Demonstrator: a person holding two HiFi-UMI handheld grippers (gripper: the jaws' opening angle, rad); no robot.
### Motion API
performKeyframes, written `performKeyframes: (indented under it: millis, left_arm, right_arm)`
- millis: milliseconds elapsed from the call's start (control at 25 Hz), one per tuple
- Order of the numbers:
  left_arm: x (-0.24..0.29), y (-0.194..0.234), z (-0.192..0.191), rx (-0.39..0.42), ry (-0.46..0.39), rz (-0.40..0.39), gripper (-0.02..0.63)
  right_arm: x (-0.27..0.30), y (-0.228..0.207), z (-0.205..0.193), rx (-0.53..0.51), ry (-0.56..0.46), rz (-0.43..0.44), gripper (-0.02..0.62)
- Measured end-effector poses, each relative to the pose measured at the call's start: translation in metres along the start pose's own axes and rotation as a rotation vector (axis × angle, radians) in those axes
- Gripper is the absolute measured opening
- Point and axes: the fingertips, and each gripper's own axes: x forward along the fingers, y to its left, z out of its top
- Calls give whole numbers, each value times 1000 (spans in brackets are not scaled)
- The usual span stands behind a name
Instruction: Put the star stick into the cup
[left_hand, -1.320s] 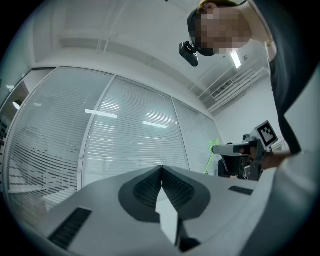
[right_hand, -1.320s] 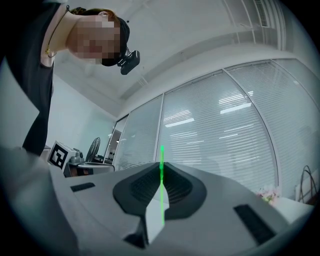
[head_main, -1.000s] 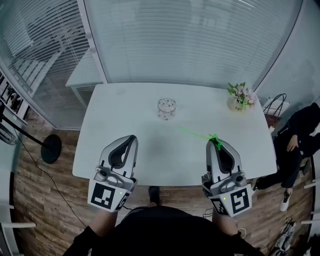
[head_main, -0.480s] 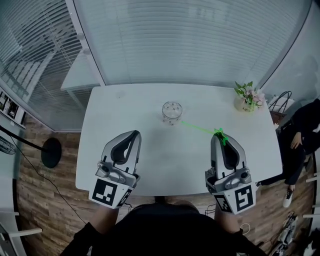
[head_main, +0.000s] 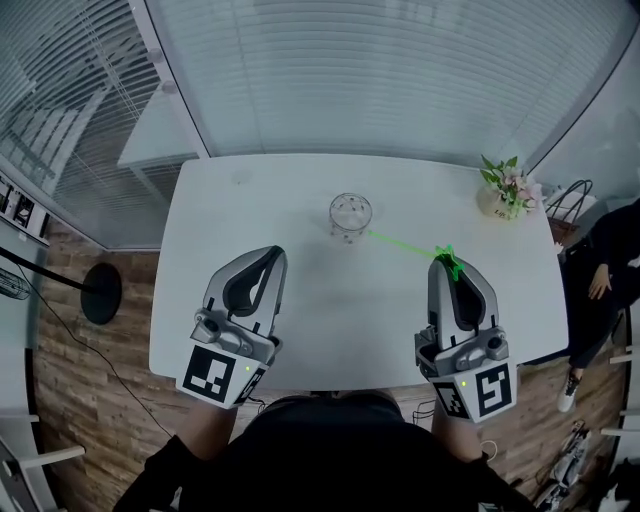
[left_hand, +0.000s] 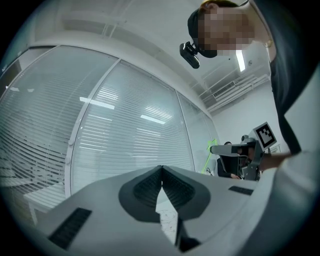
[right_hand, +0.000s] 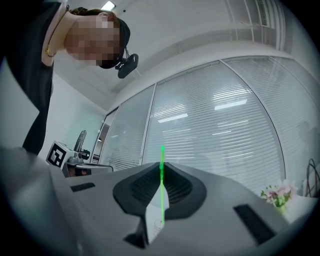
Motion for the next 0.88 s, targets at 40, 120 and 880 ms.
performKeyframes:
  millis: [40, 120, 880]
  left_arm:
    - [0, 1, -2, 2, 5, 1, 12]
    - [1, 2, -2, 0, 3, 4, 12]
    - [-1, 14, -35, -20, 74, 40, 12]
  right_arm:
    - [1, 0, -1, 0, -1, 3, 20]
    - [5, -1, -4, 3, -1, 8, 20]
    - [52, 0, -55, -18, 57, 82, 20]
